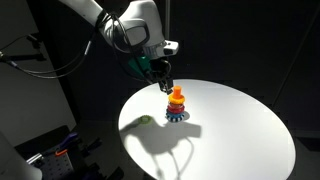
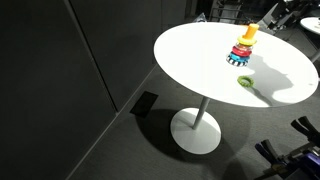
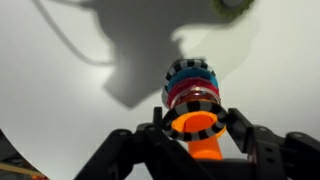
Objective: Put the small white and black right on the table
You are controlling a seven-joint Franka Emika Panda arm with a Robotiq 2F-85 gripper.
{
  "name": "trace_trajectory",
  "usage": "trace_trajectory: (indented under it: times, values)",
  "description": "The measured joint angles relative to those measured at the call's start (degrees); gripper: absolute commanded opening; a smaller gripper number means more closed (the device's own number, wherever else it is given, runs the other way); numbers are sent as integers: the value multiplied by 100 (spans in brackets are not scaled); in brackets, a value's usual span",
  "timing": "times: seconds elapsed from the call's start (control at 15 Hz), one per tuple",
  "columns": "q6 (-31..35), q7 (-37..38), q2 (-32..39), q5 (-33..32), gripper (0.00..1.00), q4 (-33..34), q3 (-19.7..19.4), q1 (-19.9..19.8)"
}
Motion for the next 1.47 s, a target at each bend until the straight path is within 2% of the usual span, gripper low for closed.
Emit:
trace_trajectory:
  times: [0.4,0.67,1.13,1.47]
  values:
    - [111,14,-105,-412,41,-522,72,2]
    - [496,229,-119,-789,41,-877,187,12]
    - [1213,1182,-119,-1672,41,-1346,293,122]
    - [1403,2088,-100,-2257,41,-1515,304,213]
